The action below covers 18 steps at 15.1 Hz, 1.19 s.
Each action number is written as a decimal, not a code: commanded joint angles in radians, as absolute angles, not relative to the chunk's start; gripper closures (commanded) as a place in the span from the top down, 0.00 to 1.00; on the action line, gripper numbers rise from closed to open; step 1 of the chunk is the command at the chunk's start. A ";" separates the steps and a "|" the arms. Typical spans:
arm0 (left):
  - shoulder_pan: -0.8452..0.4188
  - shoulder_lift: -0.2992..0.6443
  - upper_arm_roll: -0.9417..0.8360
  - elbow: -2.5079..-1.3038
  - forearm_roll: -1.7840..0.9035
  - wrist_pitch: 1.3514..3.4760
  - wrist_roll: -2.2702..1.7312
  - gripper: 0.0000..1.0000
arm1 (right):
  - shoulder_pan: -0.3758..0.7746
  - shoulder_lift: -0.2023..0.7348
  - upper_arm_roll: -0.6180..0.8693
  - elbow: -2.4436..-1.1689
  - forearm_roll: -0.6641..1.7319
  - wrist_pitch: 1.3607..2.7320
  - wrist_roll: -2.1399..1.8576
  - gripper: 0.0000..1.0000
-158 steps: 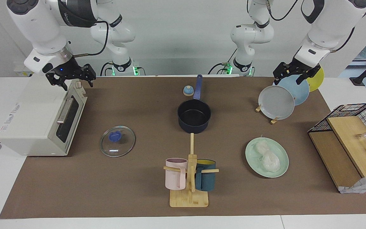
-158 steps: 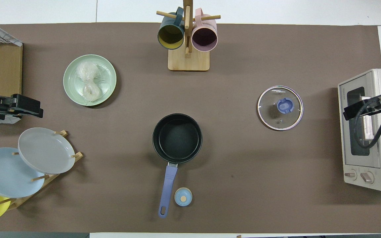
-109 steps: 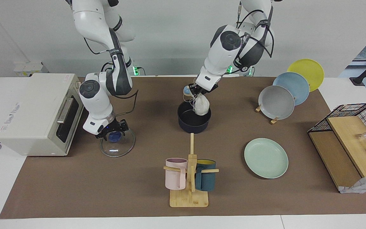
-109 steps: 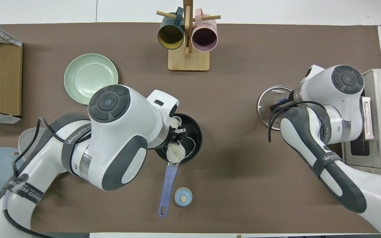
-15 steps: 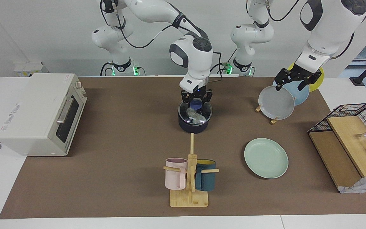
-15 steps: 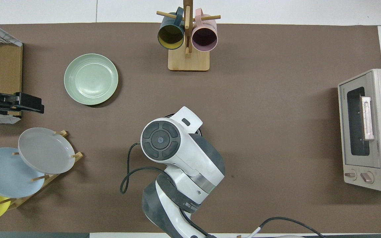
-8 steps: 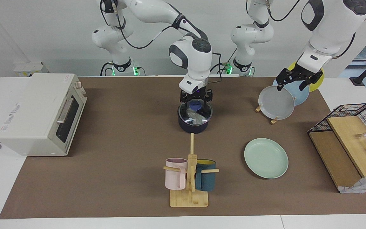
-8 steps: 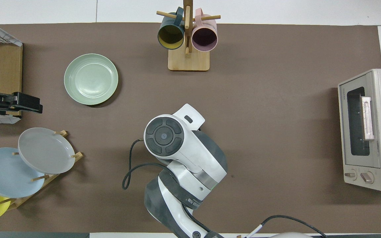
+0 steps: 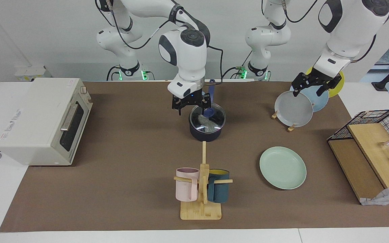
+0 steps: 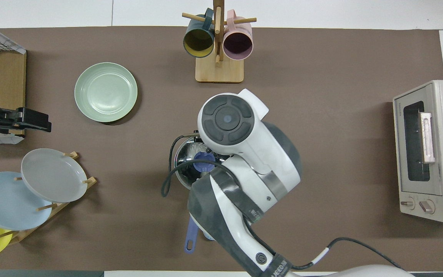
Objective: Transfer vermicelli from plate to pot
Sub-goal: 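Release the lid on the pot and withdraw the right gripper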
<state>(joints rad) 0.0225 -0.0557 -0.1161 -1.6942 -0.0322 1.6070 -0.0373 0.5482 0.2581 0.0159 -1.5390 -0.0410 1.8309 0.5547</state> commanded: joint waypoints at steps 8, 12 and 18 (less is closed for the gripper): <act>0.031 -0.074 -0.138 -1.700 0.049 1.592 -0.041 1.00 | 0.197 0.101 0.020 -1.420 -0.051 1.483 0.056 1.00; 0.035 -0.074 -0.135 -1.700 0.005 1.589 -0.041 1.00 | 0.105 0.087 0.021 -1.443 -0.049 1.480 -0.040 1.00; 0.041 -0.074 -0.130 -1.700 -0.035 1.592 -0.043 1.00 | 0.028 0.060 0.021 -1.506 -0.048 1.491 -0.106 1.00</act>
<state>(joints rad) 0.0225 -0.0564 -0.1262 -1.6942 -0.0032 1.6049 -0.0400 0.0666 0.0899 0.0065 -1.4642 -0.0414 1.4846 -0.0696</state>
